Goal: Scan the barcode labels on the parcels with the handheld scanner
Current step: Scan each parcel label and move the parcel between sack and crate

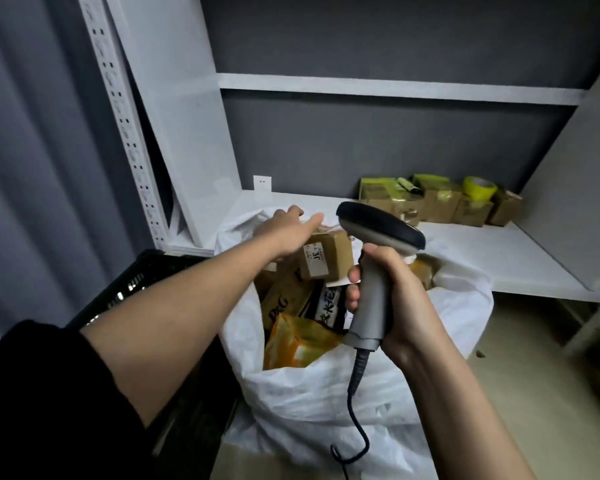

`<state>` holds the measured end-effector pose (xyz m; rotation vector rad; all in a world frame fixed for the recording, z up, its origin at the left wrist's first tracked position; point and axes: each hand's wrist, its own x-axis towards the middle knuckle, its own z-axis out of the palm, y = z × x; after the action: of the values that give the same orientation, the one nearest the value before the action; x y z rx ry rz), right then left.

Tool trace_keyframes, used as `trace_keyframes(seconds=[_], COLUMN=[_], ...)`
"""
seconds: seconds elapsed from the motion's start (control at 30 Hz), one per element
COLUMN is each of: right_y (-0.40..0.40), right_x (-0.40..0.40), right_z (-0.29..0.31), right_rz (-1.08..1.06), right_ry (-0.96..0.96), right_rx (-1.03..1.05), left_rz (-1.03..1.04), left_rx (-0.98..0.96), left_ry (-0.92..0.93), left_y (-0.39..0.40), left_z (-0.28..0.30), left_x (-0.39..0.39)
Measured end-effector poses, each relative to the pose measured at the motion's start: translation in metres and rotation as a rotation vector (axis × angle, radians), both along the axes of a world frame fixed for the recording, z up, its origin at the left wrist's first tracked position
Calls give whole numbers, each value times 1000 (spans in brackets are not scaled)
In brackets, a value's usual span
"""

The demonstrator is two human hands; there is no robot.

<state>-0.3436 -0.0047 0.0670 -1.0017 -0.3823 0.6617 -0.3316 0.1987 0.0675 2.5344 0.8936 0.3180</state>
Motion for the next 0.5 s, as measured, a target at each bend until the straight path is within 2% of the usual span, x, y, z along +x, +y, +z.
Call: trace_keyframes(seconds=[0.1,0.23,0.37,0.5], right_y=[22,62,110,165], right_x=[-22,-64,-114,-151], right_z=[-1,-12,-36,-70], right_rz=[138,291,430,504], right_ry=[0,-23,-37,-60], right_rx=[-53,-120,-207,-315], left_rz=[9,176,341,358], left_rx=[33,66,132,58], left_ry=[-113,-226,-131,168], left_y=[36,79,119,159], left_z=[8,-1,-39,-99], left_x=[-43,-121,-208,-267])
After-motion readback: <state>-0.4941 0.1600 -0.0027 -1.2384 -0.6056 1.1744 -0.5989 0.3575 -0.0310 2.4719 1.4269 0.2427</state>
